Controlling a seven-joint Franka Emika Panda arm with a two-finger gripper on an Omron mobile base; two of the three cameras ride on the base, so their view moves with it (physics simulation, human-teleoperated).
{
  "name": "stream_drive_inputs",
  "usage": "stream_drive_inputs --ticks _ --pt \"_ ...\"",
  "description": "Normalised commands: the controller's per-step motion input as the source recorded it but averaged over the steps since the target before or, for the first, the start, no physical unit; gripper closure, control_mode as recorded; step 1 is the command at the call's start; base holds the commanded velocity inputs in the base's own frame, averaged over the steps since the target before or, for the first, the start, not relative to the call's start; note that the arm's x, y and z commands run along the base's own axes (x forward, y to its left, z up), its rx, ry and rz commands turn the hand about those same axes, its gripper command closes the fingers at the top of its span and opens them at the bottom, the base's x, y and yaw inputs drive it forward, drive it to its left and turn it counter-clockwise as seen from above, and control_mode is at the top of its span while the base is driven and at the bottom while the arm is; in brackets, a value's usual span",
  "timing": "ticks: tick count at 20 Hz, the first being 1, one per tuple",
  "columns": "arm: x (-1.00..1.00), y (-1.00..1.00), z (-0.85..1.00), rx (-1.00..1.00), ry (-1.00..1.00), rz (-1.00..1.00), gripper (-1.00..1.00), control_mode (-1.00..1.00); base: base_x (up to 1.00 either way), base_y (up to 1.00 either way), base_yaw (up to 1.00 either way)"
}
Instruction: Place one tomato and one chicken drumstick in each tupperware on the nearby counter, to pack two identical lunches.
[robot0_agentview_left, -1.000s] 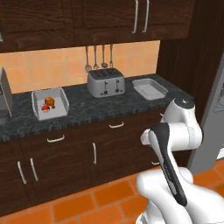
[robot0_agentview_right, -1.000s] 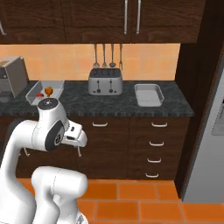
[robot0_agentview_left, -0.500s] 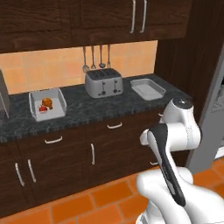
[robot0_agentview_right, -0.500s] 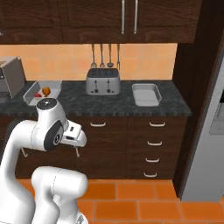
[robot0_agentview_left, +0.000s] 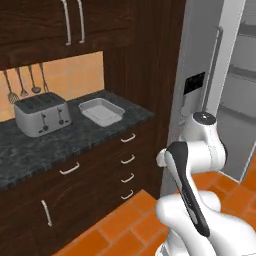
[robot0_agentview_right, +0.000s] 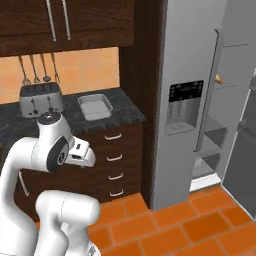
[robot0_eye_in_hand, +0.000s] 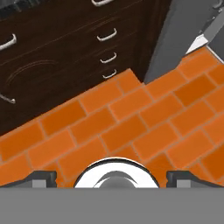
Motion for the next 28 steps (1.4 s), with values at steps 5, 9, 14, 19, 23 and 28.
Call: stream_drive_inputs --ticks 5,9,14,19,23,28 --pt "0.0 0.0 0.0 0.0 0.0 0.0 -1.0 1.0 0.64 -0.72 -0.53" --pt "0.0 0.0 0.0 0.0 0.0 0.0 -1.0 1.0 1.0 -0.78 -0.18" --pt "0.0 0.0 0.0 0.0 0.0 0.0 -1.0 1.0 1.0 -0.62 -0.09" --pt "0.0 0.0 0.0 0.0 0.0 0.0 -1.0 1.0 0.86 0.38 -0.32" --pt "0.0 0.0 0.0 0.0 0.0 0.0 -1.0 1.0 0.52 -0.08 -0.16" --pt "0.0 0.0 0.0 0.0 0.0 0.0 -1.0 1.0 0.51 -0.72 0.22"
